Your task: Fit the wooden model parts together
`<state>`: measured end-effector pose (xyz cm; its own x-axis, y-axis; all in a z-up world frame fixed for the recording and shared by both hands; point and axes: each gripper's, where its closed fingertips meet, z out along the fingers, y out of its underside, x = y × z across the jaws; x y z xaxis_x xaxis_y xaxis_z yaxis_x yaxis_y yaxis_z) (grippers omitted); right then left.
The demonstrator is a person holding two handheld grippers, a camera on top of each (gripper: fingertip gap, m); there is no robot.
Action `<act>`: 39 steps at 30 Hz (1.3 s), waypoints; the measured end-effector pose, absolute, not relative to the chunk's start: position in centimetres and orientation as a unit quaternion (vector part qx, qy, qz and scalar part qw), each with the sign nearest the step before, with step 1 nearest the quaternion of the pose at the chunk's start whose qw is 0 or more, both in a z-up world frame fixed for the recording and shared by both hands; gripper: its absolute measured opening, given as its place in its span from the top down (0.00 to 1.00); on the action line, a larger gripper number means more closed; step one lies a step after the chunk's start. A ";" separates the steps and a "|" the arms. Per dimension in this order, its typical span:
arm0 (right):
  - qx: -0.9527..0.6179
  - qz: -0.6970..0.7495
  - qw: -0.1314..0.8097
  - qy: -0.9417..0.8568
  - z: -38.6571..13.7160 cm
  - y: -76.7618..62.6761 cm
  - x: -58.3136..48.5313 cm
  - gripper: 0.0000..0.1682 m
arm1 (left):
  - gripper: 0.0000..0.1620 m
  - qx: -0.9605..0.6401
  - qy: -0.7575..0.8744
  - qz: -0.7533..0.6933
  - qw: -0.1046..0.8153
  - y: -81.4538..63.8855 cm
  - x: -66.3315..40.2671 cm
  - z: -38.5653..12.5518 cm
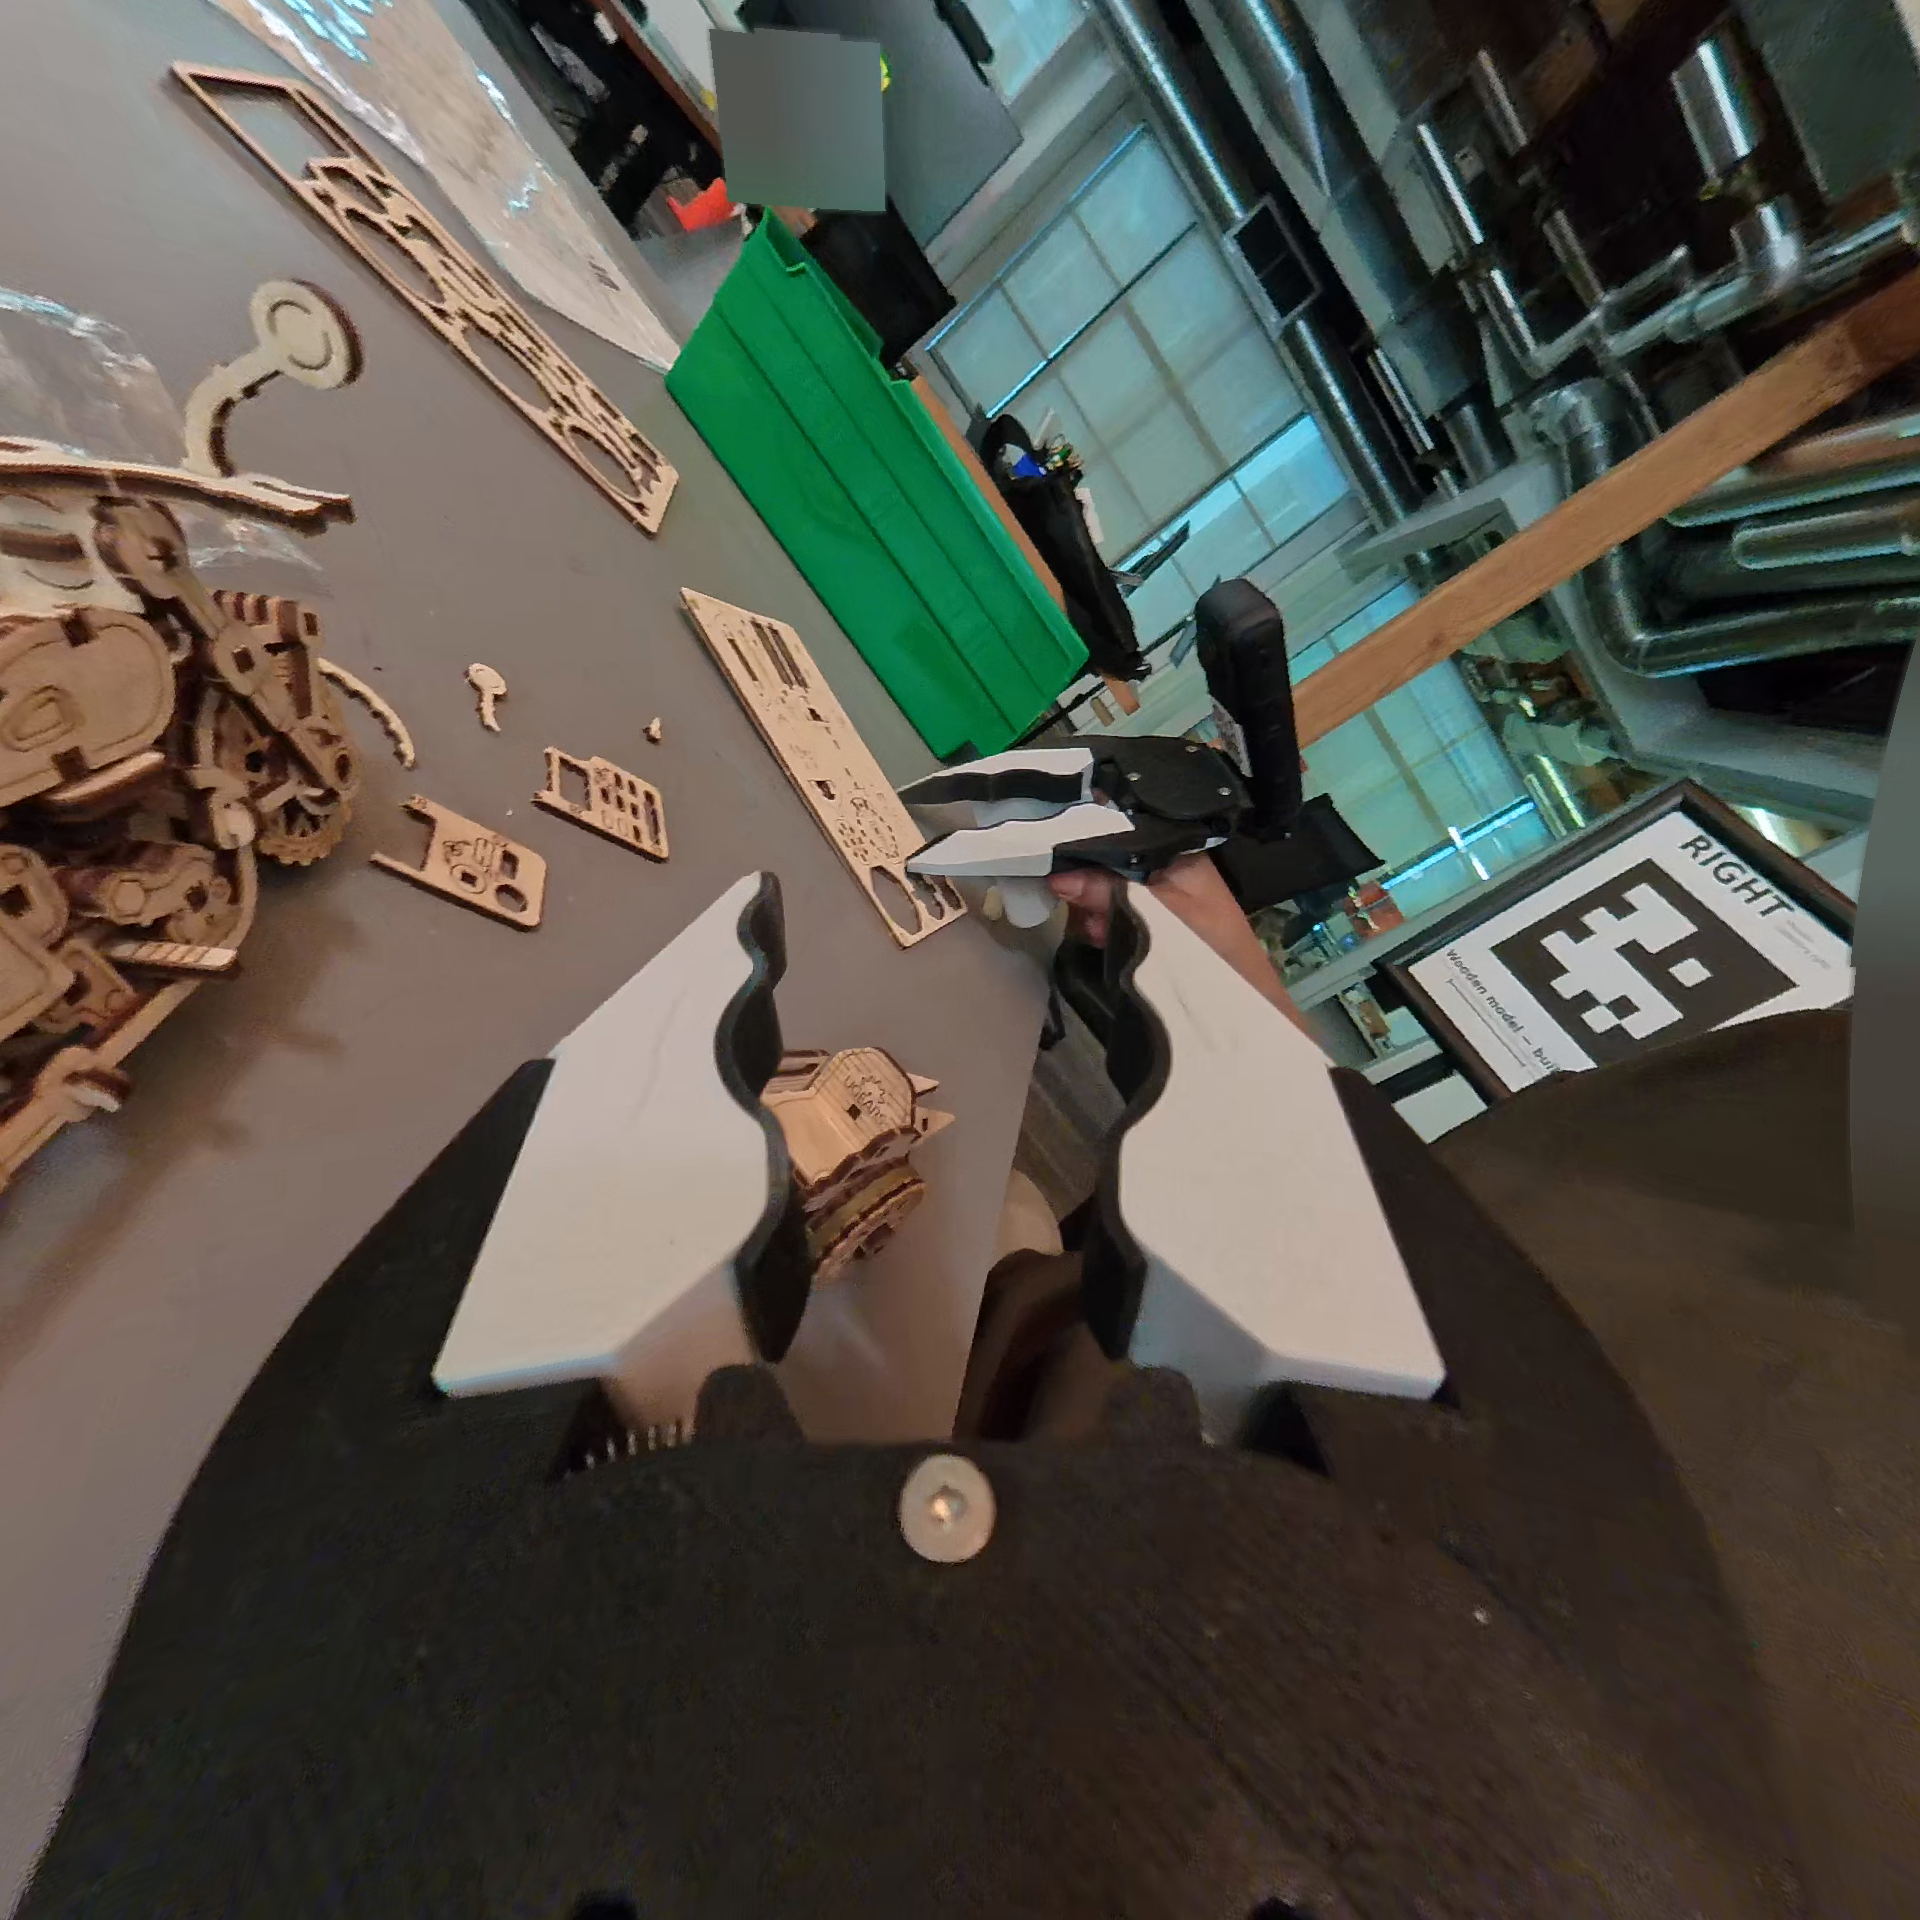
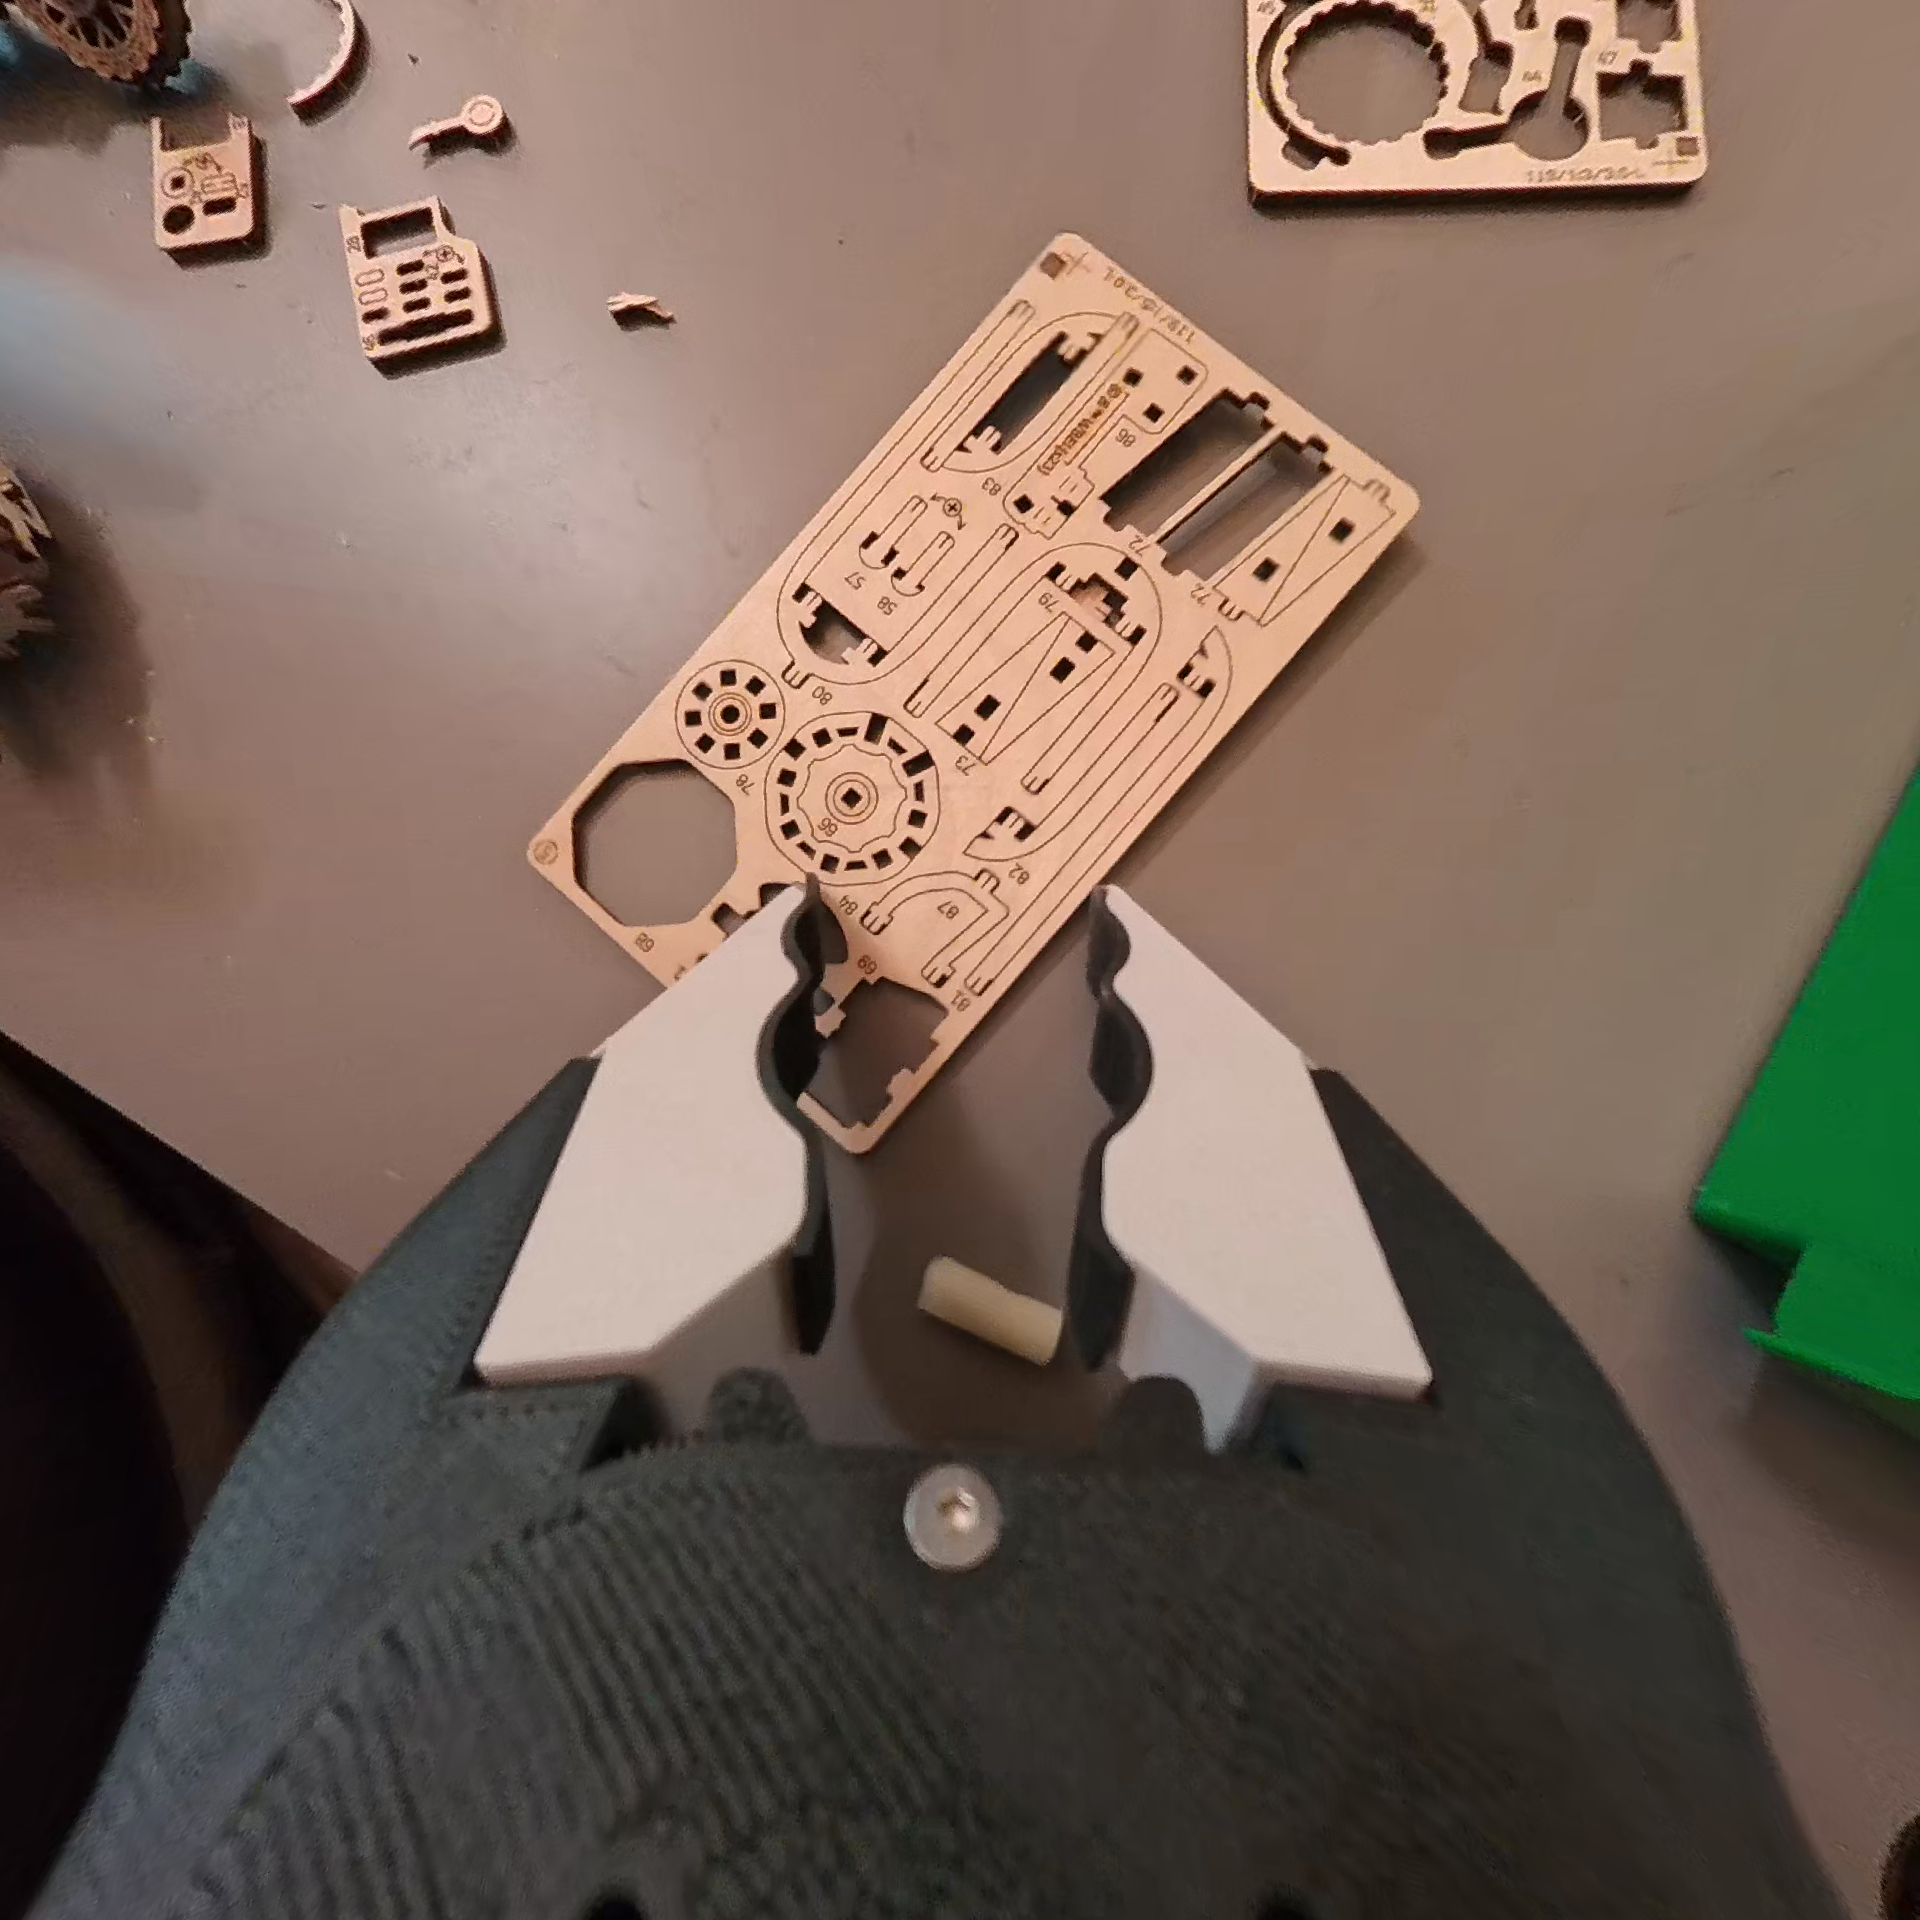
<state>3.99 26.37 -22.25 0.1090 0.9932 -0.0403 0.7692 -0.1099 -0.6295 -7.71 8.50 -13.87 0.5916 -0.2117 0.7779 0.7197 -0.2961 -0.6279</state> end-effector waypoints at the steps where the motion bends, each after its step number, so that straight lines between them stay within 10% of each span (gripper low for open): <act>1: -0.708 0.234 0.239 -0.621 -22.2 26.6 4.1 0.71 | 0.63 -0.688 -0.181 -0.418 0.565 8.5 -7.5 -13.7; 39: -0.651 0.346 0.323 -0.593 -17.8 26.8 2.5 0.79 | 0.51 -0.831 -0.021 -0.293 0.473 7.6 -5.2 -18.3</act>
<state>2.53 26.83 -17.78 0.0568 0.9960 -0.0686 0.5491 -0.0885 -0.8311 -5.22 7.64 -18.31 0.8273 -0.2422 0.5069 0.3124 -0.5516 -0.7734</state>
